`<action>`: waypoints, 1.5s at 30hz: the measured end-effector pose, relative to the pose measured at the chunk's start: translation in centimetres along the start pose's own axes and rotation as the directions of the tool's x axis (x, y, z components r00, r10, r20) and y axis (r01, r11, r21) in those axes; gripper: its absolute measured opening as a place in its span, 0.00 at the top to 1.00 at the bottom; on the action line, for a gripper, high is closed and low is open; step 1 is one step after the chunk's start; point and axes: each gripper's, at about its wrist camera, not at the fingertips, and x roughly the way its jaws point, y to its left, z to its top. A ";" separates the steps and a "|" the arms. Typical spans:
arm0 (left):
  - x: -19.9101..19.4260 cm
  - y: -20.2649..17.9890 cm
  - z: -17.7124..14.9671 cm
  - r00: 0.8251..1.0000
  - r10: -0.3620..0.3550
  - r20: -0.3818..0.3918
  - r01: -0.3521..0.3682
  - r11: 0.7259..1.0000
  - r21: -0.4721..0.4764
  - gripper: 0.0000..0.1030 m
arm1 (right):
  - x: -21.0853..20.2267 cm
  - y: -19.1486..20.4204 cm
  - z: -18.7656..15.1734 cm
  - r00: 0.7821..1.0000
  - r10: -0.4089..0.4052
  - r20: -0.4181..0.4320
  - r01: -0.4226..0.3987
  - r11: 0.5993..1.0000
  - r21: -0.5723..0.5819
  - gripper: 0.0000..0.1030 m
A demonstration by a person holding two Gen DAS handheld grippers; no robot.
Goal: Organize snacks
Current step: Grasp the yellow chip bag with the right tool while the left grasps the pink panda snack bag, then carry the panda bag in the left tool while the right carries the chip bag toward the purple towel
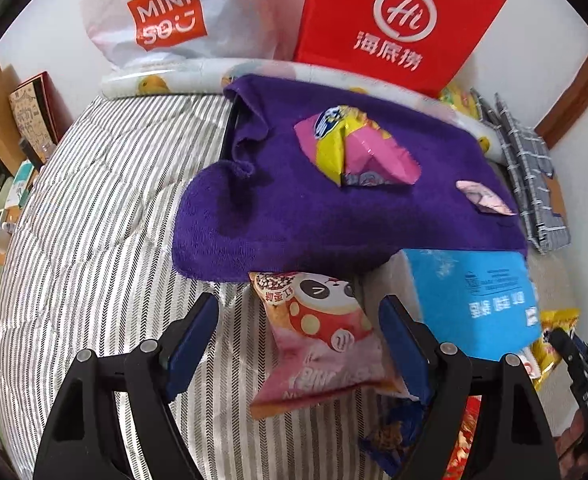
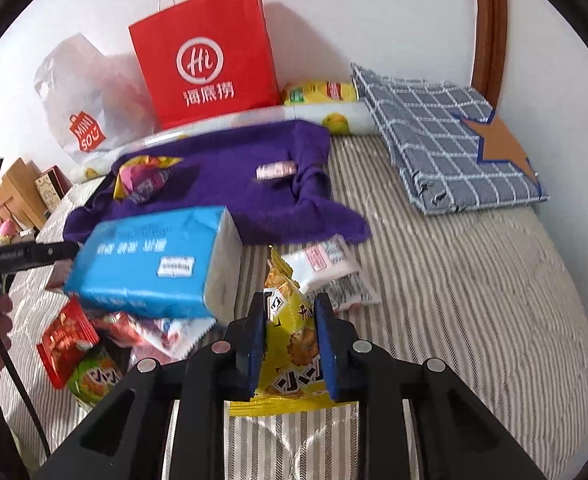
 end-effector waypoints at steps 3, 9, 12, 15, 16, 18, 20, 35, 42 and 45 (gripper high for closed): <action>0.9 0.0 0.0 1.000 0.010 -0.022 -0.010 1.000 0.004 0.21 | 0.2 0.1 -0.3 1.000 0.003 -0.016 -0.003 1.000 -0.008 0.77; 1.7 0.3 -0.3 0.999 -0.014 -0.048 0.014 1.000 -0.001 0.21 | 0.8 0.7 -0.8 0.999 -0.026 -0.043 0.023 0.998 -0.055 0.76; 1.8 0.0 -0.5 0.999 -0.008 -0.053 0.009 1.000 0.016 0.21 | 1.2 0.9 -1.1 0.998 -0.041 -0.053 0.037 0.997 -0.064 0.68; 2.0 -0.2 -0.7 0.998 -0.009 -0.059 0.010 1.000 0.018 0.23 | 1.9 1.0 -1.2 0.994 -0.067 -0.082 0.061 0.995 -0.077 0.63; 2.0 -0.2 -0.8 0.998 -0.016 -0.061 0.017 1.000 0.014 0.24 | 2.0 1.1 -1.2 0.994 -0.073 -0.086 0.066 0.995 -0.079 0.63; 2.0 -0.2 -0.9 0.997 -0.037 -0.067 0.038 0.999 0.009 0.36 | 1.5 1.4 -1.1 0.995 -0.079 -0.065 0.073 0.993 -0.088 0.66; 1.8 -0.3 -1.0 0.996 -0.050 -0.069 0.050 0.999 0.009 0.47 | 0.8 1.7 -1.0 0.996 -0.080 -0.041 0.076 0.992 -0.098 0.68; -2.1 0.5 -3.0 0.998 -0.054 -0.028 0.055 0.999 0.003 0.59 | -3.0 3.0 -1.0 0.998 -0.060 0.036 0.063 0.994 -0.089 0.69; -4.2 0.2 -4.3 0.997 -0.079 -0.005 0.079 0.997 0.019 0.59 | -4.8 4.3 -1.1 0.996 -0.055 0.068 0.061 0.994 -0.093 0.69; -5.0 -0.2 -4.9 0.996 -0.093 -0.002 0.093 0.995 0.030 0.59 | -5.4 4.8 -1.0 0.995 -0.057 0.085 0.066 0.993 -0.099 0.69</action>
